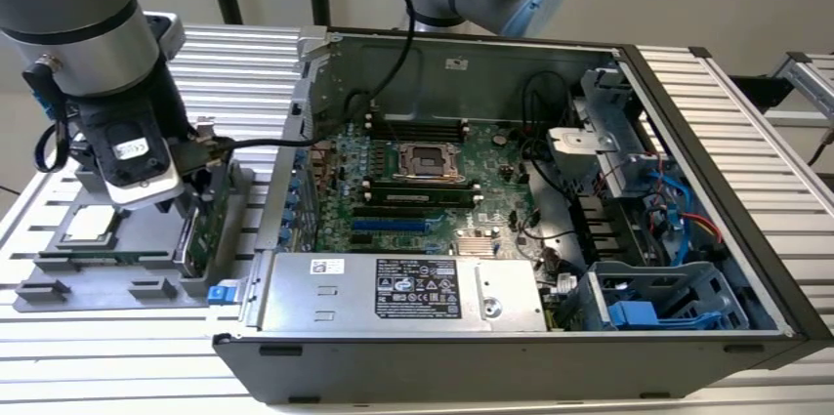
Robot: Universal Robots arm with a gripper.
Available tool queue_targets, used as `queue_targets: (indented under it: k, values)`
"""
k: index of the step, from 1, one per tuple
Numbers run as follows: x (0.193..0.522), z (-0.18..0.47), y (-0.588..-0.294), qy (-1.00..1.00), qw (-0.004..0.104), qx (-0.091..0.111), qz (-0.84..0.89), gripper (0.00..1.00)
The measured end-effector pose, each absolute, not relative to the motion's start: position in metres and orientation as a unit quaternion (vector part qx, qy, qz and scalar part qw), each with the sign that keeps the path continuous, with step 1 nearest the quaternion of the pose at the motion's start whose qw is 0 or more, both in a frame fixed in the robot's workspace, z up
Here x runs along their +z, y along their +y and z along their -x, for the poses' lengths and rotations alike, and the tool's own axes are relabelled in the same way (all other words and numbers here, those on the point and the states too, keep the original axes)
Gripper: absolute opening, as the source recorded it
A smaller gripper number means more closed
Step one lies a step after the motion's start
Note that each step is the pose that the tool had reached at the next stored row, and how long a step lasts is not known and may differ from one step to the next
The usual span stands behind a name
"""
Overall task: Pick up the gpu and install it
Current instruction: 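Pick up the gpu and move the gpu toward the slot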
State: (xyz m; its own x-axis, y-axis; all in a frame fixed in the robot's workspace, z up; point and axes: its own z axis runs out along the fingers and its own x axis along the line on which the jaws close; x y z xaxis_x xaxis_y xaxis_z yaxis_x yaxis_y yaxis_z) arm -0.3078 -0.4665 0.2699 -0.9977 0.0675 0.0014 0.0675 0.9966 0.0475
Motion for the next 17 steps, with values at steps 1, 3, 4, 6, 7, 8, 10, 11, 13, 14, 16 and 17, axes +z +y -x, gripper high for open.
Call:
queue_targets:
  k: [1,3,4,6,7,8,10,11,13,14,16,17]
  values:
    - [0.269,0.308,-0.466,0.999,0.000,0.024,-0.034,1.00]
    - [0.267,0.308,-0.466,0.999,0.000,0.024,-0.034,1.00]
    - [0.266,0.308,-0.466,0.999,0.000,0.024,-0.034,1.00]
    - [0.264,0.308,-0.466,0.999,0.000,0.024,-0.034,1.00]
    - [0.263,0.308,-0.466,0.999,0.000,0.024,-0.034,1.00]
    - [0.262,0.308,-0.466,0.999,0.000,0.024,-0.034,1.00]
    - [0.260,0.308,-0.466,0.999,0.000,0.024,-0.034,1.00]
    - [0.259,0.308,-0.467,0.999,0.000,0.024,-0.034,1.00]
    - [0.257,0.308,-0.466,0.999,0.000,0.024,-0.034,1.00]
    - [0.256,0.308,-0.466,0.999,0.000,0.024,-0.034,1.00]
    - [0.254,0.309,-0.466,0.999,0.000,0.024,-0.034,1.00]
    - [0.253,0.309,-0.466,0.999,0.000,0.024,-0.034,1.00]
